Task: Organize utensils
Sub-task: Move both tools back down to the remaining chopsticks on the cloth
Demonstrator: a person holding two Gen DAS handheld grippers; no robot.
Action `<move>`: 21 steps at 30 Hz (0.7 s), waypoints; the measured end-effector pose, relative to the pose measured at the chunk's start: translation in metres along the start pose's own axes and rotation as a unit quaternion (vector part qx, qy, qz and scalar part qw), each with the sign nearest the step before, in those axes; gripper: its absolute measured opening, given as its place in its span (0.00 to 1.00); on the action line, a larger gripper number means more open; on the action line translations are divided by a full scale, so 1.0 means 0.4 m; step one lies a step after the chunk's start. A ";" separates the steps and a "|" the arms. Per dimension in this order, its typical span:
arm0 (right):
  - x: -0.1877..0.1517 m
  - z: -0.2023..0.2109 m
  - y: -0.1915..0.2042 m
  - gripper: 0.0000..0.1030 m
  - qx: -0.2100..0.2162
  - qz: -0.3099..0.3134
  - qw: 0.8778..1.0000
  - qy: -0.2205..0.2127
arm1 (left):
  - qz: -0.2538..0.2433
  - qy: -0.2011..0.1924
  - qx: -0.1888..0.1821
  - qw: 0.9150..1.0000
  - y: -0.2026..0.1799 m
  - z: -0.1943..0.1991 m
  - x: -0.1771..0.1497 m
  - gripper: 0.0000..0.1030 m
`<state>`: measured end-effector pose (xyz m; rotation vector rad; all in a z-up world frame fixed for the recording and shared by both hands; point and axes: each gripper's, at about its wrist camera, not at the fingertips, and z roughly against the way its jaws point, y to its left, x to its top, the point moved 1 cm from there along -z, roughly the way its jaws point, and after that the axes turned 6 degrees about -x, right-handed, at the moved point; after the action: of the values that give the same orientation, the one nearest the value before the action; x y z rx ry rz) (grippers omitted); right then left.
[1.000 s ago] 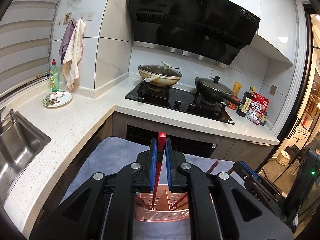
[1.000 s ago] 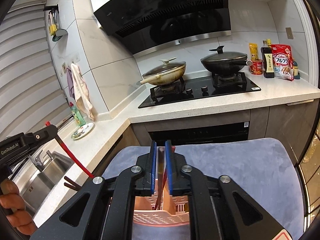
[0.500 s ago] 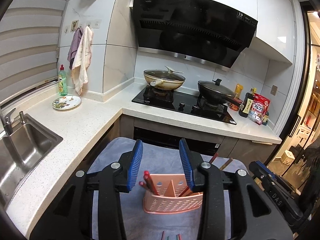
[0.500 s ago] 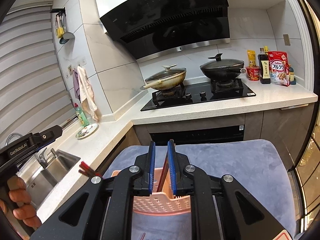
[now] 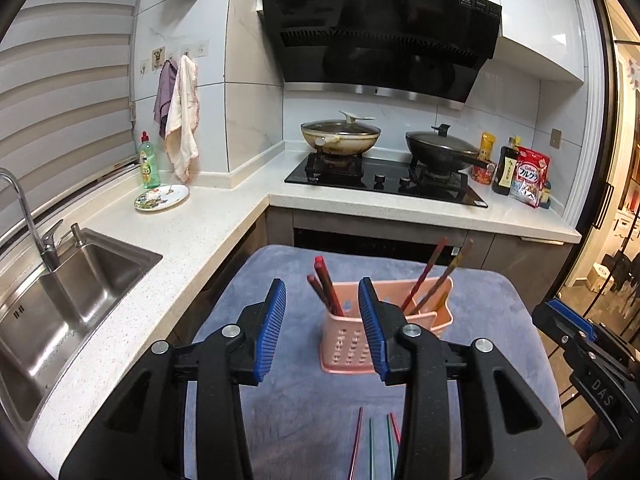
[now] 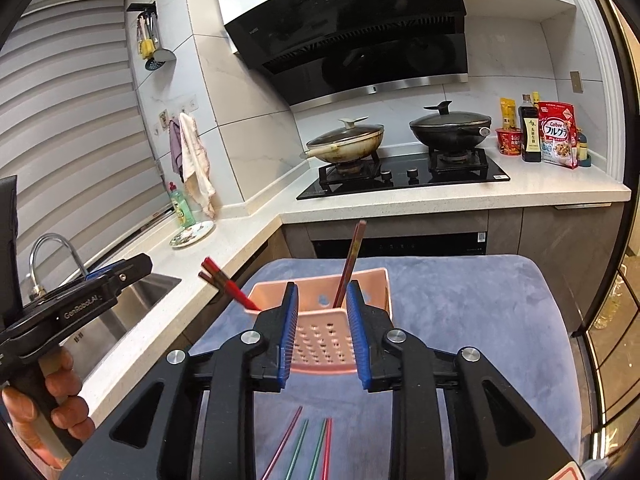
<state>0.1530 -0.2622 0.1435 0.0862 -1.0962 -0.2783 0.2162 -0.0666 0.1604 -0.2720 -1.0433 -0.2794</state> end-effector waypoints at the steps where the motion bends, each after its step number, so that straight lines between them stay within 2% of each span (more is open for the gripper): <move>1: -0.010 0.006 0.002 0.24 0.000 0.001 1.000 0.002 | -0.002 0.003 0.005 1.000 0.000 0.005 -0.012 0.35; 7: -0.085 0.044 0.014 0.24 -0.005 0.015 1.000 0.020 | -0.007 0.018 0.011 1.000 0.004 0.026 -0.075 0.37; 13: -0.187 0.061 0.012 0.24 -0.006 0.019 0.998 0.058 | -0.001 0.043 0.013 0.999 0.026 0.040 -0.164 0.43; 21: -0.349 0.060 0.001 0.24 -0.024 0.031 0.992 0.120 | 0.011 0.104 0.015 0.994 0.051 0.028 -0.305 0.44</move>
<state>0.0724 -0.2231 0.0337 0.0421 -0.8510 -0.2321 0.1565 -0.0320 0.0571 -0.2210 -0.8388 -0.2664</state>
